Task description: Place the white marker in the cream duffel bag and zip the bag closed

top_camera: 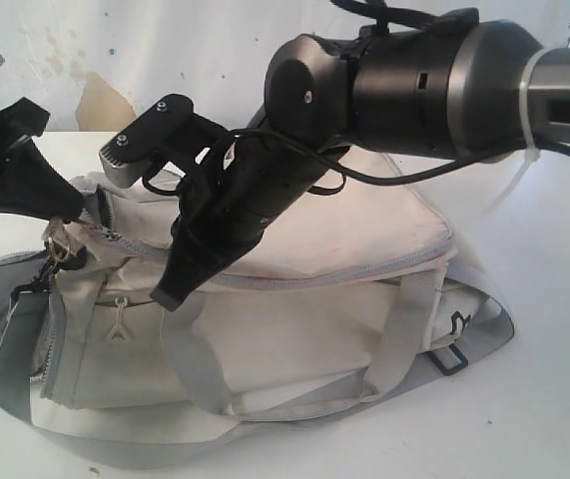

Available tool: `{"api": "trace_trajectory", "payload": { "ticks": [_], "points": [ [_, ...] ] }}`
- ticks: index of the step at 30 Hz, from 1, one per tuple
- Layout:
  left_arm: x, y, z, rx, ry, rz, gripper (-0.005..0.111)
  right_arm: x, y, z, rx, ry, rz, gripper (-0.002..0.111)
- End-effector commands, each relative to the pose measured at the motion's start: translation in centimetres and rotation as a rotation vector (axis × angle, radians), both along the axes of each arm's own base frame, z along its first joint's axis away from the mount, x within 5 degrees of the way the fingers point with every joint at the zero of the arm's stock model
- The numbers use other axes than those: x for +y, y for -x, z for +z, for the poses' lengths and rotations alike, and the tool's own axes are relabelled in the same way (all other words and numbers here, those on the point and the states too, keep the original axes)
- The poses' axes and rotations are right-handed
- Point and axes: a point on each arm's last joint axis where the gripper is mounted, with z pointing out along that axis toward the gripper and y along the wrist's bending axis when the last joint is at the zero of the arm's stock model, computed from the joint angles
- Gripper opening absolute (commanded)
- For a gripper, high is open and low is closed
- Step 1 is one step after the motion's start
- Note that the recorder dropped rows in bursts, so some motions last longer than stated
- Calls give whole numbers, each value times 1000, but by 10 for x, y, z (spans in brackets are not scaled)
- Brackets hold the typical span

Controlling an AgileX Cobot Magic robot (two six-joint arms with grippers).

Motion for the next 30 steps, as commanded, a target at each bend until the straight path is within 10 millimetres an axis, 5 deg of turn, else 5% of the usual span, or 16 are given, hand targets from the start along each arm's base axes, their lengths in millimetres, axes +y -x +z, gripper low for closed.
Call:
{"api": "trace_trajectory", "payload": {
  "ticks": [1,6,13,27,30],
  "points": [
    [7,-4,8,-33,-69,73,0,-7,3,-7,28,71,18,0],
    [7,-5,11,-27,-62,116,0,-6,1,-4,-4,42,7,0],
    [-12,-5,31,-117,226,24,0,-1,-6,1,-34,-55,-84,0],
    [-2,2,13,-223,-34,-260,0,-2,-4,0,-11,-34,-76,0],
    [-2,3,11,-244,-43,-291,13,-2,-3,-1,-5,-29,-74,0]
  ]
}}
